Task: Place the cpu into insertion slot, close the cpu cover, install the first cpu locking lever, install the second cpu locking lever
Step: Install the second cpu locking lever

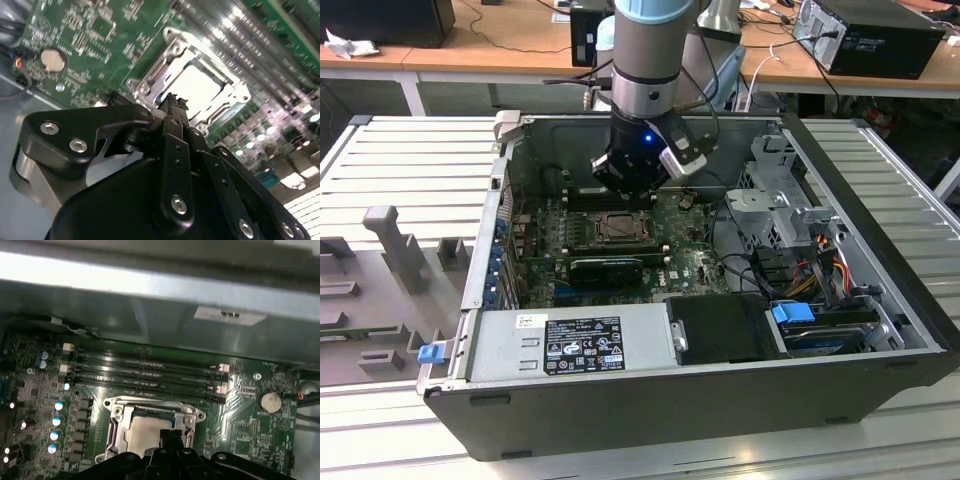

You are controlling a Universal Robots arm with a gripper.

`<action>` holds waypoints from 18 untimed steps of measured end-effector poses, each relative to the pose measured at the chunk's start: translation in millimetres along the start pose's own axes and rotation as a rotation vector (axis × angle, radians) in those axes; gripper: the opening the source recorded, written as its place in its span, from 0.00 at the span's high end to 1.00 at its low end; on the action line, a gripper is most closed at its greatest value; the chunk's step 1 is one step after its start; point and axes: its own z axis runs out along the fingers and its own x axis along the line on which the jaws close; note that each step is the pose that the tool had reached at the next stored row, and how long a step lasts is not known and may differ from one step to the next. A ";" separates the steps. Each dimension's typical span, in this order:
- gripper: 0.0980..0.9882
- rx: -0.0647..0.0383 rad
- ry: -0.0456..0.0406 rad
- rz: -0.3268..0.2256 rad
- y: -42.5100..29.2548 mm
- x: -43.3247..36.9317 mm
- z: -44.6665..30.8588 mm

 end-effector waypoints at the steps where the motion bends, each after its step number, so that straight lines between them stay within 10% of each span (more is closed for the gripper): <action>1: 0.99 0.000 0.0002 0.000 -3.5 0.4 0.0; 10: 0.99 -0.015 0.0162 0.003 -35.8 4.4 -1.0; 14: 0.99 -0.068 0.0105 0.002 -48.1 6.0 -1.7; 15: 0.99 -0.098 0.0071 0.002 -54.4 7.1 -1.6; 18: 0.99 -0.103 0.0063 0.002 -59.3 11.9 -1.1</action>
